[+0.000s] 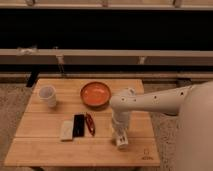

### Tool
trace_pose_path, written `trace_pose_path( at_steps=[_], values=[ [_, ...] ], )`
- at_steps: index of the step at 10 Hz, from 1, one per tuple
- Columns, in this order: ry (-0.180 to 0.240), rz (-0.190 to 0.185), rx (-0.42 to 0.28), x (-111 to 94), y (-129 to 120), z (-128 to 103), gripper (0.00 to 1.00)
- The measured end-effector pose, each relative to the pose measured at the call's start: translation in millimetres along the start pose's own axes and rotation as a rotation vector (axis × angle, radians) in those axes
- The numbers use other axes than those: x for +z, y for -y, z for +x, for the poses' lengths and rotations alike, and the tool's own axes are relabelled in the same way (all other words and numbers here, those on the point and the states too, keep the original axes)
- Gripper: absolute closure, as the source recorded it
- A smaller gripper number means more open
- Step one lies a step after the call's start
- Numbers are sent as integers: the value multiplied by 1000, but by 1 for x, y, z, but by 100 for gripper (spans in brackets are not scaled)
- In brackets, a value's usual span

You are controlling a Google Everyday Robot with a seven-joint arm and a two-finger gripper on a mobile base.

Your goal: Place the bottle in the ceramic bowl

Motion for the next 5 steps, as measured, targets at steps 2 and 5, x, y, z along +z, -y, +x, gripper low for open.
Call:
trace_pose_path(
  at_steps=[2, 5],
  values=[
    [2, 1, 9, -8, 6, 3, 72],
    [38, 12, 6, -48, 13, 2, 97]
  ],
)
